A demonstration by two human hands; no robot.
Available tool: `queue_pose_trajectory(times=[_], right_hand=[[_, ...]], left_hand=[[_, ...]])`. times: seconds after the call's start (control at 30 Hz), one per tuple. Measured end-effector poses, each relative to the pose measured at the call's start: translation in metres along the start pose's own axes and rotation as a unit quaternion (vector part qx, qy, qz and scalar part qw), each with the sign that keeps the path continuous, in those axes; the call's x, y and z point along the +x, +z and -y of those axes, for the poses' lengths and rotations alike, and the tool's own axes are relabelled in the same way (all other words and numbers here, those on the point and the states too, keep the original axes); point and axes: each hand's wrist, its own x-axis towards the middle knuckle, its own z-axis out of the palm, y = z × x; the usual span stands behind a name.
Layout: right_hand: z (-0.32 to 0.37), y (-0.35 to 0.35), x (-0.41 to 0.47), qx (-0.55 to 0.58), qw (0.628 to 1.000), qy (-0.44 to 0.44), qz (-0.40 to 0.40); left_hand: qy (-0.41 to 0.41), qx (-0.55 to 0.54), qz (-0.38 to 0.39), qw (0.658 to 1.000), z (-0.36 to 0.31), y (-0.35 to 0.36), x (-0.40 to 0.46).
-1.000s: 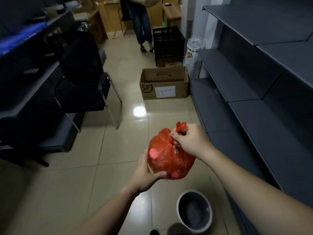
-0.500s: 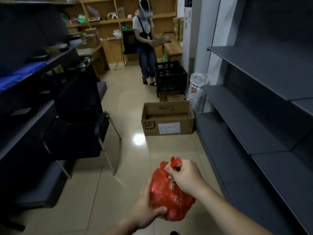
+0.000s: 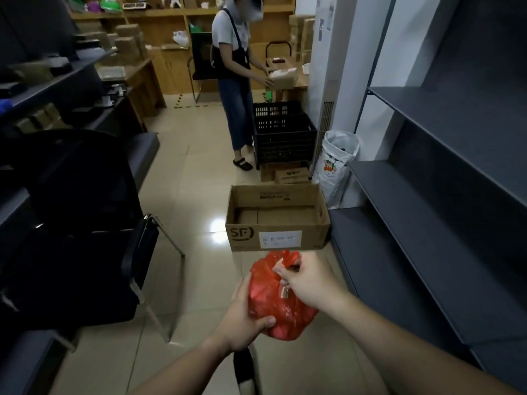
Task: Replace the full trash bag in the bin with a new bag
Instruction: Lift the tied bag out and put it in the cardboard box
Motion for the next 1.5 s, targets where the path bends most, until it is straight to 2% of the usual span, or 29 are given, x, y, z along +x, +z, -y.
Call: queue_pose_trajectory(times=[0.2, 0.33, 0.57, 0.8, 1.03, 1.13, 1.27, 1.5], right_hand=[[0.005, -0.005, 0.144, -0.002, 0.999, 0.032, -0.029], [0.016, -0.015, 0.230, 0.013, 0.997, 0.045, -0.054], [0.011, -0.032, 0.363, 0.055, 0.995, 0.068, -0.051], [-0.025, -0.053, 0.513, 0.010, 0.996, 0.086, 0.009], [-0.072, -0.072, 0.666, 0.001, 0.992, 0.107, 0.072], [-0.102, -0.068, 0.719, 0.014, 0.985, 0.157, 0.067], [-0.156, -0.044, 0.787, 0.005, 0.979, 0.197, 0.051], [-0.306, 0.048, 0.893, 0.061, 0.953, 0.295, 0.030]], left_hand=[[-0.004, -0.003, 0.050, 0.999, -0.010, -0.049, 0.143], [-0.017, 0.018, 0.057, 0.998, -0.026, -0.081, 0.234], [-0.028, 0.036, 0.066, 0.997, -0.034, -0.109, 0.370], [-0.066, -0.003, 0.087, 0.994, -0.031, -0.113, 0.511], [-0.105, 0.039, 0.039, 0.993, -0.013, -0.093, 0.669], [-0.104, 0.034, 0.037, 0.993, 0.007, -0.080, 0.727], [-0.151, 0.041, 0.035, 0.987, 0.050, -0.060, 0.805], [-0.222, 0.050, 0.042, 0.973, 0.202, 0.006, 0.925]])
